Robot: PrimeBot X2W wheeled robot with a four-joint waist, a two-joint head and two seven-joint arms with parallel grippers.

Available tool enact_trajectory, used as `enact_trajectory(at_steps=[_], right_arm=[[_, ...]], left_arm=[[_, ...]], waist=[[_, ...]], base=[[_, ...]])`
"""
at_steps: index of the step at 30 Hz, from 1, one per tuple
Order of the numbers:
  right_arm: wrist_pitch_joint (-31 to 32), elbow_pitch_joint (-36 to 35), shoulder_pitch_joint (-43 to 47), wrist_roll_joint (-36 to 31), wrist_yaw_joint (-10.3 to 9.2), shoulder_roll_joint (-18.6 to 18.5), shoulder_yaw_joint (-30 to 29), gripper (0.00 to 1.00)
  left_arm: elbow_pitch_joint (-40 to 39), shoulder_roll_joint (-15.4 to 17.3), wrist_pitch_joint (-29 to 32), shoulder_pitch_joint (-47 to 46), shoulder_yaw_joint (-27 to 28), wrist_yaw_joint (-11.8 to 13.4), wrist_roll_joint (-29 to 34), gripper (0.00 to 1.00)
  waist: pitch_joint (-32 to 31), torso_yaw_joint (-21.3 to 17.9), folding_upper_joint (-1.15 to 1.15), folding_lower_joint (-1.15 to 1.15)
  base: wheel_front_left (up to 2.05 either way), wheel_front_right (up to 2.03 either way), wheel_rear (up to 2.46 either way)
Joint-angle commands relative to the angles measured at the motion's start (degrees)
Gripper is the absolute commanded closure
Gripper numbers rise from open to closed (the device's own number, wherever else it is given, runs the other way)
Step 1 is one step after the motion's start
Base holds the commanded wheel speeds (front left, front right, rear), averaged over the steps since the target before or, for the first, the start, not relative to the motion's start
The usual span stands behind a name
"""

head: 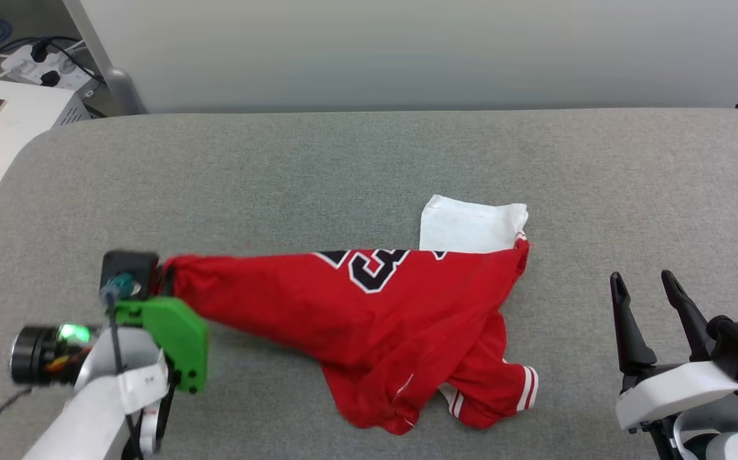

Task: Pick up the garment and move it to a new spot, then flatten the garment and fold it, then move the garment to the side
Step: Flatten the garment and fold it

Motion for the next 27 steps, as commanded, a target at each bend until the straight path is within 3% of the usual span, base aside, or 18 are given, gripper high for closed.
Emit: enact_trajectory(at_steps=[1,7,15,16,17,18,27], right_arm=[[0.2,-0.3,0.8,0.0,-0.03,0.1,-0.2,0.00],[0.6,-0.4,1.3,0.0,-0.03,0.3,-0.5,0.00],[1.2,-1.0,1.0,-0.3,-0.03,0.4,-0.6,0.00],[1.3,-1.1,1.0,-0.3,-0.03,0.4,-0.7,0.00],[1.3,-1.1,1.0,-0.4,-0.03,0.4,-0.7,0.00],[1.4,-1.2,1.0,-0.4,-0.03,0.3,-0.7,0.00],[2.0,-1.8,1.1,-0.7,-0.03,0.2,-0.9,0.00]], left_arm=[[-0.2,0.3,-0.2,4.0,1.2,1.7,-1.9,1.00],[2.0,-1.9,-1.4,17.7,4.6,4.9,-9.4,1.00],[8.3,-6.5,-3.8,22.3,4.5,1.9,-14.5,1.00],[8.7,-7.0,-4.4,21.8,4.4,1.4,-14.6,0.95],[9.0,-7.4,-5.0,21.4,4.4,1.0,-14.6,0.28],[9.3,-7.7,-5.7,20.7,4.3,0.8,-14.3,0.00],[8.6,-8.6,-16.5,15.9,5.3,0.9,-9.9,0.00]], waist=[[-0.1,0.0,0.00,0.00],[-0.4,0.3,0.00,0.00],[-0.4,0.9,0.00,0.00],[-0.5,1.0,0.00,0.00],[-0.5,1.1,0.00,0.00],[-0.5,1.1,0.00,0.00],[-1.7,1.0,0.00,0.00]], base=[[0.00,0.00,0.00],[0.00,0.00,0.00],[0.00,0.00,0.00],[0.00,0.00,0.00],[0.00,0.00,0.00],[0.00,0.00,0.00],[0.00,0.00,0.00]])
